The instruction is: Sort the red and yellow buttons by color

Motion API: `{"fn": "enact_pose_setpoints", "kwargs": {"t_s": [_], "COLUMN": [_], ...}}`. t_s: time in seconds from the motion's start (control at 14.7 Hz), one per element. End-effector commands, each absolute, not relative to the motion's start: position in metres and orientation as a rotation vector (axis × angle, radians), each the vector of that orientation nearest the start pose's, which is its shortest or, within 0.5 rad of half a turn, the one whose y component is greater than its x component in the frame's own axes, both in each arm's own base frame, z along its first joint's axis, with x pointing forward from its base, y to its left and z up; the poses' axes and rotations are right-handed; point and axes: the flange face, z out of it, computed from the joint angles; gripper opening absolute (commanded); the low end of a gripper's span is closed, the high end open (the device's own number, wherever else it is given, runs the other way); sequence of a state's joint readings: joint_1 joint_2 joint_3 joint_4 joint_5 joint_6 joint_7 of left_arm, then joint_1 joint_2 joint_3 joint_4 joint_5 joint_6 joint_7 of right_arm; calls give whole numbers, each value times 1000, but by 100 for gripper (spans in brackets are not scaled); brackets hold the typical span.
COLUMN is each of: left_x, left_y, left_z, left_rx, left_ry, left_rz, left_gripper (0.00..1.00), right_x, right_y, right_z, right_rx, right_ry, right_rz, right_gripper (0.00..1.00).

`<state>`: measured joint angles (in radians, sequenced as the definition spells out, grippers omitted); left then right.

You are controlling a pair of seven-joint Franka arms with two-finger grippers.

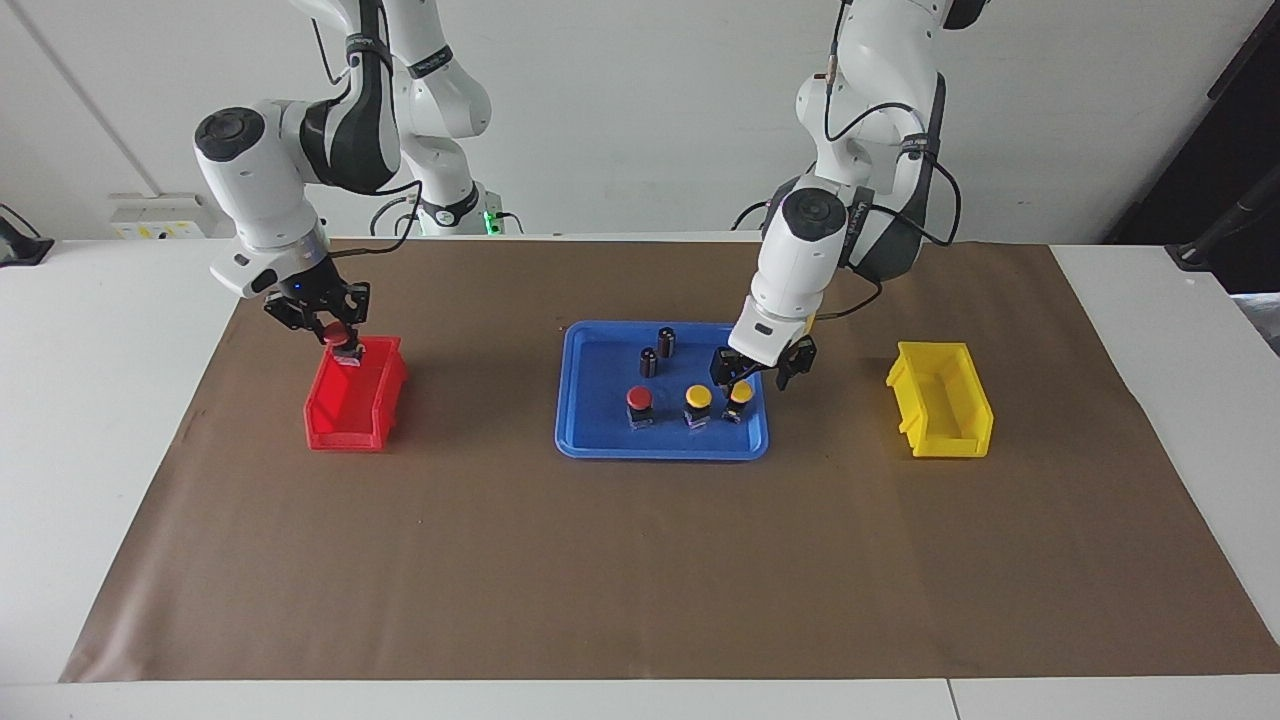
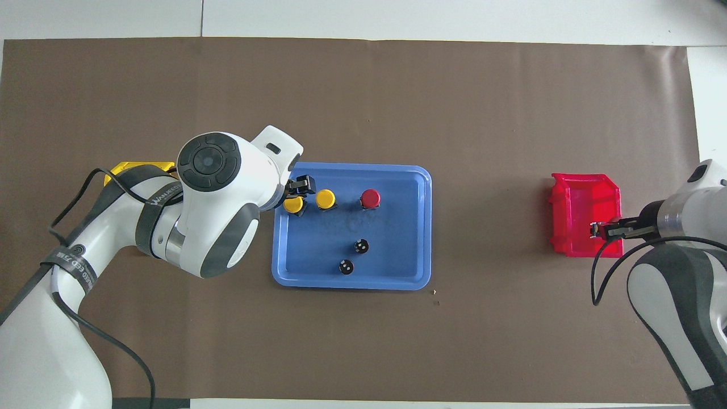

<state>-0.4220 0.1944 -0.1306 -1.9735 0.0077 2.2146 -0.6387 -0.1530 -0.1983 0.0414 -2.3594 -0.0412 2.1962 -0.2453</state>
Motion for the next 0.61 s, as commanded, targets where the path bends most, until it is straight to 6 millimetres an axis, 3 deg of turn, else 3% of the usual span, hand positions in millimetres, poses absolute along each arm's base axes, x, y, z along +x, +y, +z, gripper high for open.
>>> {"fn": "enact_pose_setpoints", "kwargs": {"t_s": [0.0,0.2,0.54], "left_x": [503,495,491], "left_y": [-307,-317,-324], "left_z": [378,372,368], "left_rx": [-3174,-3175,-3182], "left_ry": [-149,-117,-137], "left_rz": [-78,-73,-87], "left_gripper": [83,83,83], "right_x": [463,458,457], "right_y": [-58,-70,-65], "right_z": [379,359,357], "right_rx": [-3161,-3162,-3163], "right_ry": [-265,-296,-282], "right_rz": [-52,-84,-80], "right_gripper": [10,10,11]}}
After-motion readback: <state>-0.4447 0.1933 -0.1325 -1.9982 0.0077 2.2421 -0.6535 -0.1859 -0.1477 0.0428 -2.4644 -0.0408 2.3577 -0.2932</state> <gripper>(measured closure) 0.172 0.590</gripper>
